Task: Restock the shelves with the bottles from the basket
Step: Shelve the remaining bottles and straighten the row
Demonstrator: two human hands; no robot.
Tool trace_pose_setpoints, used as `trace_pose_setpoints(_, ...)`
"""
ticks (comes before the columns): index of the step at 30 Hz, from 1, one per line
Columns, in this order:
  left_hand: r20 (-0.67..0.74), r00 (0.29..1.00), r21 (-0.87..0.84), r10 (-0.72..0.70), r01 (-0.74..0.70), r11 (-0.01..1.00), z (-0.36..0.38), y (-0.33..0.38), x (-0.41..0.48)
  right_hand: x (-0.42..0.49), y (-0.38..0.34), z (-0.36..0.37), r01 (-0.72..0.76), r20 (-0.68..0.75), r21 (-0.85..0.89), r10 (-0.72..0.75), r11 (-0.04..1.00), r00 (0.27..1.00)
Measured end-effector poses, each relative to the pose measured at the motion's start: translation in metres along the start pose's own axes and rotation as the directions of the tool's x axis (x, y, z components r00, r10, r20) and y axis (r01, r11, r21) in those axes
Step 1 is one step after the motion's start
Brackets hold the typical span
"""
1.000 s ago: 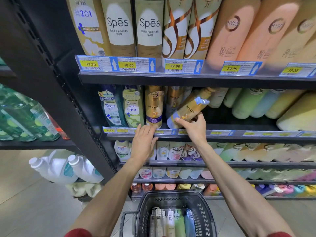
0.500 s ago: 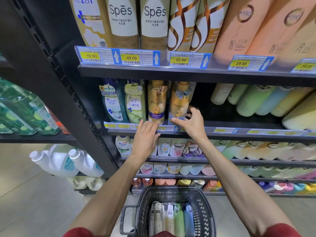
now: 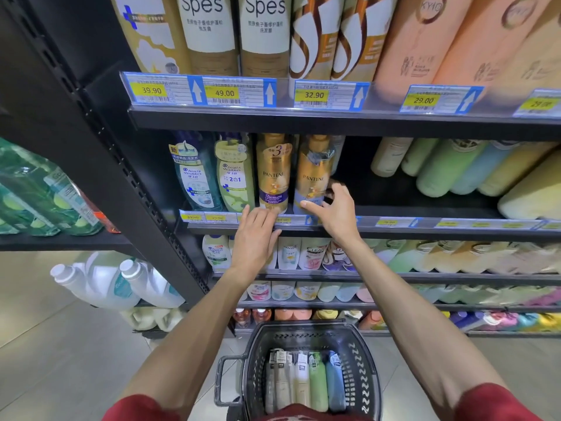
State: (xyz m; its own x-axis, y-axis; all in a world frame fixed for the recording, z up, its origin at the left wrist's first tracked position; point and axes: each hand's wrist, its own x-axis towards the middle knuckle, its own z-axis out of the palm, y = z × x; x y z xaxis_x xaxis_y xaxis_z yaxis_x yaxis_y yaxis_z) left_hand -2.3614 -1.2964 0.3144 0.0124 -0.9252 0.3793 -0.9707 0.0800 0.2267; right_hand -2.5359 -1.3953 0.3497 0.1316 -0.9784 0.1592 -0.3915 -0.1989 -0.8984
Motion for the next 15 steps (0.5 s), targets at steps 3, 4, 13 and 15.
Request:
trace_pose_setpoints(3, 0.007, 1.0, -0.011, -0.016, 0.016, 1.0, -0.0006, 0.0015, 0.0005, 0.0005, -0.0012, 0.0019, -0.003, -0.012, -0.001, 0.003, 1.0, 1.0)
trace_pose_setpoints(4, 0.008, 1.0, -0.012, -0.018, 0.018, 1.0, -0.0006, 0.0018, 0.0007, 0.0005, -0.0013, 0.0018, -0.004, -0.013, 0.0, 0.004, 1.0, 1.0)
trace_pose_setpoints(13, 0.041, 0.999, -0.02, -0.014, 0.014, 1.0, -0.0037, 0.0004, 0.0005, 0.0001, -0.0049, -0.001, -0.024, 0.008, -0.05, 0.024, 0.998, 1.0)
trace_pose_setpoints(15, 0.062, 0.998, -0.015, -0.006, 0.007, 1.0, -0.0065, -0.0005, 0.0023, 0.001, -0.006, -0.0019, -0.038, 0.012, -0.08, 0.039, 0.996, 0.999)
